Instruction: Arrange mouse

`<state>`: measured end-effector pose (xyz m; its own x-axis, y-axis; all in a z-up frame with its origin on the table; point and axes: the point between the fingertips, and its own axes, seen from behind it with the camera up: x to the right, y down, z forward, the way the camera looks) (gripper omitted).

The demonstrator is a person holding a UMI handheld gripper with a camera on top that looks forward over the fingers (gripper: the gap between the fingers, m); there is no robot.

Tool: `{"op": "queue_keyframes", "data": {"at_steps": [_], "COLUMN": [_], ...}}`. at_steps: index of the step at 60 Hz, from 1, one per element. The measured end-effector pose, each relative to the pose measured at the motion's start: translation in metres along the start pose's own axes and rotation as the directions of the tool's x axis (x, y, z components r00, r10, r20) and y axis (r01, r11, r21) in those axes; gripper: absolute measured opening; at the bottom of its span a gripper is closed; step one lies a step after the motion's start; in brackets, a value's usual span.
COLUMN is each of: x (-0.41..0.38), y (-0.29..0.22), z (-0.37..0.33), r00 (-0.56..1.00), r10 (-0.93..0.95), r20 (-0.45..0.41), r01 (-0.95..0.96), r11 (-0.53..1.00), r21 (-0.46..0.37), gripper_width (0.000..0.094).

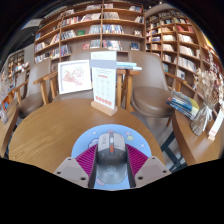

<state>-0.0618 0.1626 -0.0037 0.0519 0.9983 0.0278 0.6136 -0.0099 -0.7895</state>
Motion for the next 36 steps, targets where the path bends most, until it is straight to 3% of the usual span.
{"op": "queue_keyframes", "data": {"at_steps": [7, 13, 15, 19, 36], "x": [-0.001, 0.009, 0.011, 0.008, -0.045], "y": [0.008, 0.004, 0.001, -0.004, 0.023], "z": [0.004, -0.006, -0.013, -0.038, -0.196], "r00": [1.000, 0.999, 0.998, 0.998, 1.000], "r10": [0.008, -0.009, -0.017, -0.014, 0.019], "r20": [0.016, -0.034, -0.052, -0.067, 0.014], "r01": [-0.008, 0.009, 0.018, 0.017, -0.020], "r11": [1.000, 1.000, 1.000, 0.999, 0.996], "r21": [0.003, 0.006, 0.018, 0.036, 0.090], "gripper_width": [0.0547, 0.0868, 0.0830, 0.0846, 0.0852]}}
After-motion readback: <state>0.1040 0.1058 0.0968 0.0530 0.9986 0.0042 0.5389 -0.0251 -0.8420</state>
